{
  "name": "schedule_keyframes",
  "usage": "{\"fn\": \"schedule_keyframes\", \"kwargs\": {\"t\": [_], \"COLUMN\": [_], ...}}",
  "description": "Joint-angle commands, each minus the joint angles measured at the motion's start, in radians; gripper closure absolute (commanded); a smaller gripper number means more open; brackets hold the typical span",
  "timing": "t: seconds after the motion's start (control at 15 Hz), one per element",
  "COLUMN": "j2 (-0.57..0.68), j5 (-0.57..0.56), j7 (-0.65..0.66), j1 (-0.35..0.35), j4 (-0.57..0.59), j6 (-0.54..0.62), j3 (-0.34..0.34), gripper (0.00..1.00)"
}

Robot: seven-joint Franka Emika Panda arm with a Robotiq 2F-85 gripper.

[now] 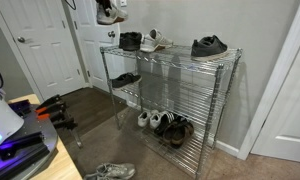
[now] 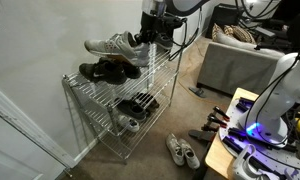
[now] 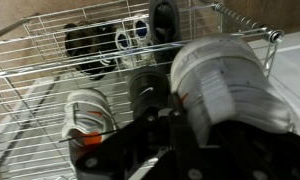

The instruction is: Move the shoe

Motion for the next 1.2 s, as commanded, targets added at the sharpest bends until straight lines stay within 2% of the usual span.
{"fn": "schedule_keyframes", "kwargs": {"t": [0.0,0.27,0.6,0.67,0.73,1.13], "j2": [-0.169,-0.265,-0.313,-0.313,-0.276,-0.280], "j5": [-0.017,-0.047,-0.077,-0.087,-0.053,-0.065], "j7": [0.087,0.144,0.216,0.229,0.168,0.190], "j1": [-0.072,-0.167,-0.258,-0.267,-0.256,-0.263], "j4": [-0.194,-0.297,-0.374,-0.381,-0.341,-0.357], "j6": [0.139,0.187,0.233,0.240,0.192,0.203], "j3": [-0.014,-0.024,-0.012,-0.006,-0.015,-0.008], "gripper": [0.95,0.95,0.95,0.95,0.88,0.88]}}
